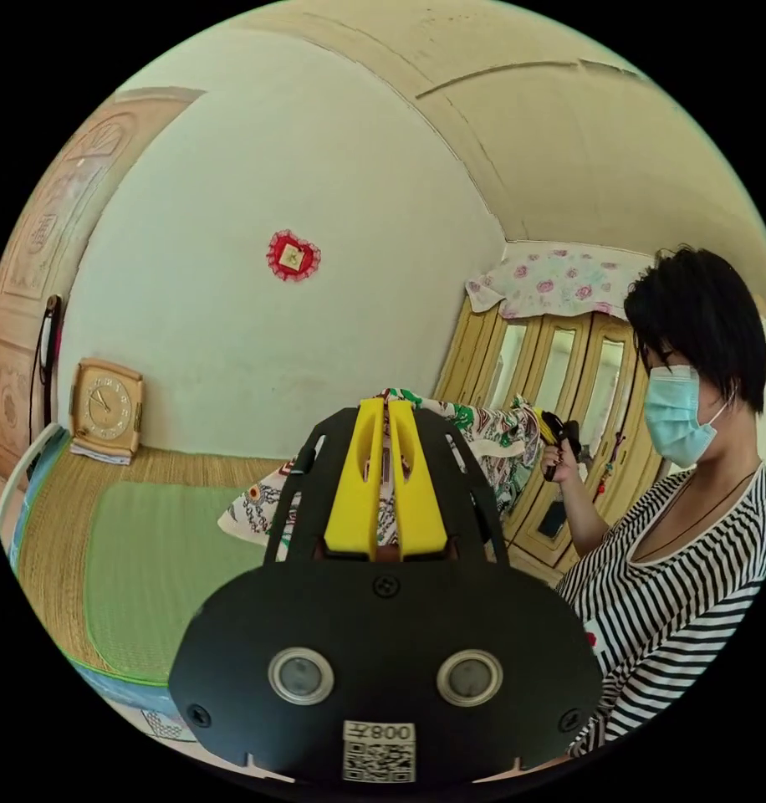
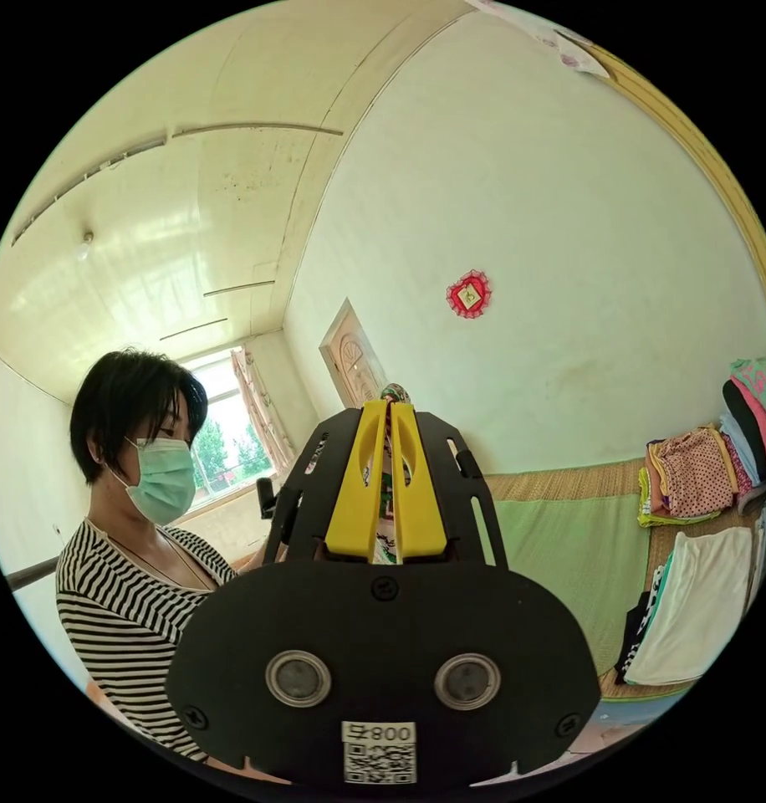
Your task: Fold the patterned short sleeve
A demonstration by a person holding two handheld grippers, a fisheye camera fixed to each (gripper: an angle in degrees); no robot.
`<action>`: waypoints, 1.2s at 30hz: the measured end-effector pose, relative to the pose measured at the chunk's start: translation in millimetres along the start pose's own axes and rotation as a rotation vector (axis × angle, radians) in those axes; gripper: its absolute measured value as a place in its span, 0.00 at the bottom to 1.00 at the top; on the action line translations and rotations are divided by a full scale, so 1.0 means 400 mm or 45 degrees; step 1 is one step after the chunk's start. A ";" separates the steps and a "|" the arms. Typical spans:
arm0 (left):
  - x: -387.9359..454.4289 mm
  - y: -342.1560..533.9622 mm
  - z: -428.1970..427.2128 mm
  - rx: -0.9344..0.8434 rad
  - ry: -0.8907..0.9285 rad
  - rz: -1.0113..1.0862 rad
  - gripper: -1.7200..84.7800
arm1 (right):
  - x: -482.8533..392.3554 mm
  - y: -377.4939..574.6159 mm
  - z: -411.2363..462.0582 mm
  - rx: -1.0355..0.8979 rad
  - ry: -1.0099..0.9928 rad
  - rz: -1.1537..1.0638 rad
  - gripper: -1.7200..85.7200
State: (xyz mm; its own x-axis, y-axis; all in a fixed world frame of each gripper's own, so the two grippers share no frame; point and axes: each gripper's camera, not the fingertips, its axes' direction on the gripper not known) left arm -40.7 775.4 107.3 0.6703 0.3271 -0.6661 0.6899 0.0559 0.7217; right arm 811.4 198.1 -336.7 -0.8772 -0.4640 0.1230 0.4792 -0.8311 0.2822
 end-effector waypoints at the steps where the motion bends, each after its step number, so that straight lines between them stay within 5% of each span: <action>1: 0.005 -0.013 -0.006 0.013 -0.009 0.019 0.03 | 0.003 -0.006 0.008 0.000 -0.010 -0.016 0.02; 16: -0.153 -0.221 0.104 0.016 -0.292 0.148 0.03 | 0.312 -0.049 0.248 -0.144 0.008 0.072 0.02; 25: -0.625 -0.255 0.566 -0.388 -0.400 -0.092 0.03 | 0.884 -0.090 0.607 -0.433 0.185 0.356 0.03; 36: -1.217 0.068 1.026 -0.882 -0.484 -0.652 0.05 | 1.539 0.175 0.869 -0.748 0.606 0.933 0.03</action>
State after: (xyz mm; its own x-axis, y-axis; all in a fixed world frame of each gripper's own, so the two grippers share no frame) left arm -236.0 230.5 373.9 0.4589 -0.2156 -0.8619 0.6913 0.6961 0.1939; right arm 294.8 -39.3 89.4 -0.3266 -0.8798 -0.3453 0.9382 -0.2574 -0.2315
